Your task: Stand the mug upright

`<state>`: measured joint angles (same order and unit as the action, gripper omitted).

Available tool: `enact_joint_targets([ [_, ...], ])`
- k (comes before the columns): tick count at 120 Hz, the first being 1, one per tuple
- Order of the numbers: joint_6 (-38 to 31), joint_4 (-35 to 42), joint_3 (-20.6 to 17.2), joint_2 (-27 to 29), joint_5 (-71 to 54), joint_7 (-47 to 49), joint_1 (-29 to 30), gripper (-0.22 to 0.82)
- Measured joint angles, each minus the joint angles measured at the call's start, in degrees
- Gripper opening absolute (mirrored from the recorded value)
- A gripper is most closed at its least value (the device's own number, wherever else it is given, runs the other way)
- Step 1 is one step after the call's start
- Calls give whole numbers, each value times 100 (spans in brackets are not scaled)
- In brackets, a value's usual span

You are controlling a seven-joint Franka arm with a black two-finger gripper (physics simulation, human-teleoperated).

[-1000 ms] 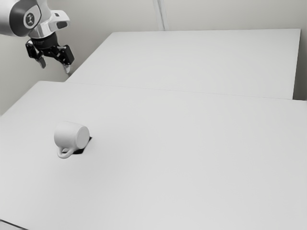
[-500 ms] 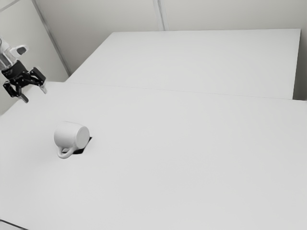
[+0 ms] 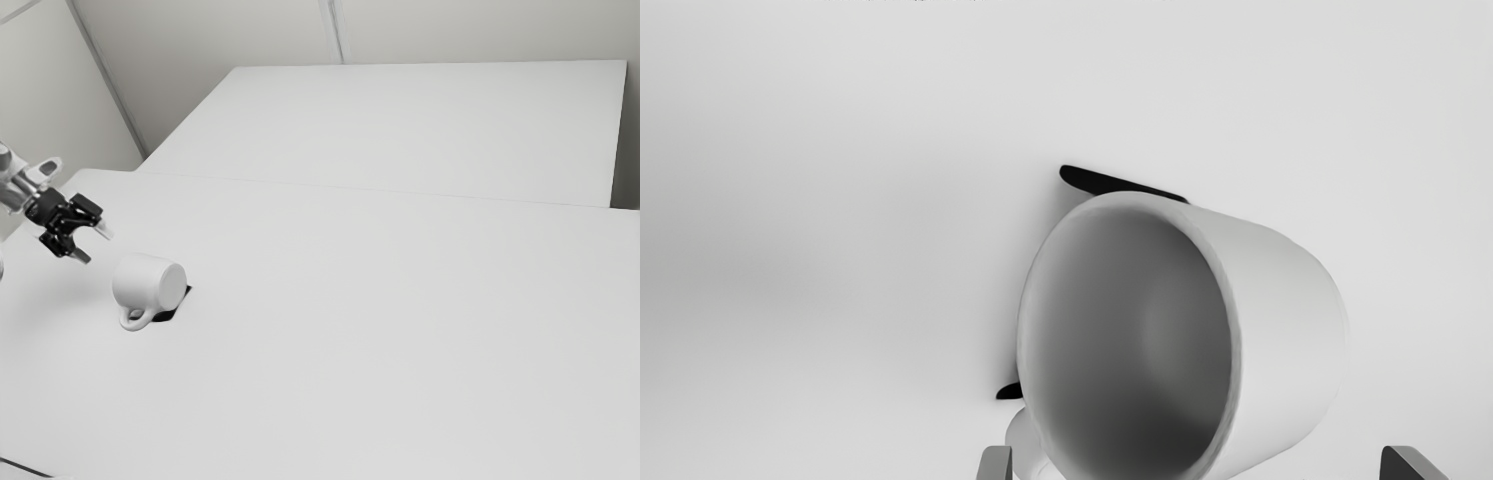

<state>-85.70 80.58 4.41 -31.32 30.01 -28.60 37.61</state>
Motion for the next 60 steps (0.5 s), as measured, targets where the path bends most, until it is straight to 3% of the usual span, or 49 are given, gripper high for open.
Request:
enact_joint_targets([
  [60,112,540,16,-371,1305,-807,-9,60],
])
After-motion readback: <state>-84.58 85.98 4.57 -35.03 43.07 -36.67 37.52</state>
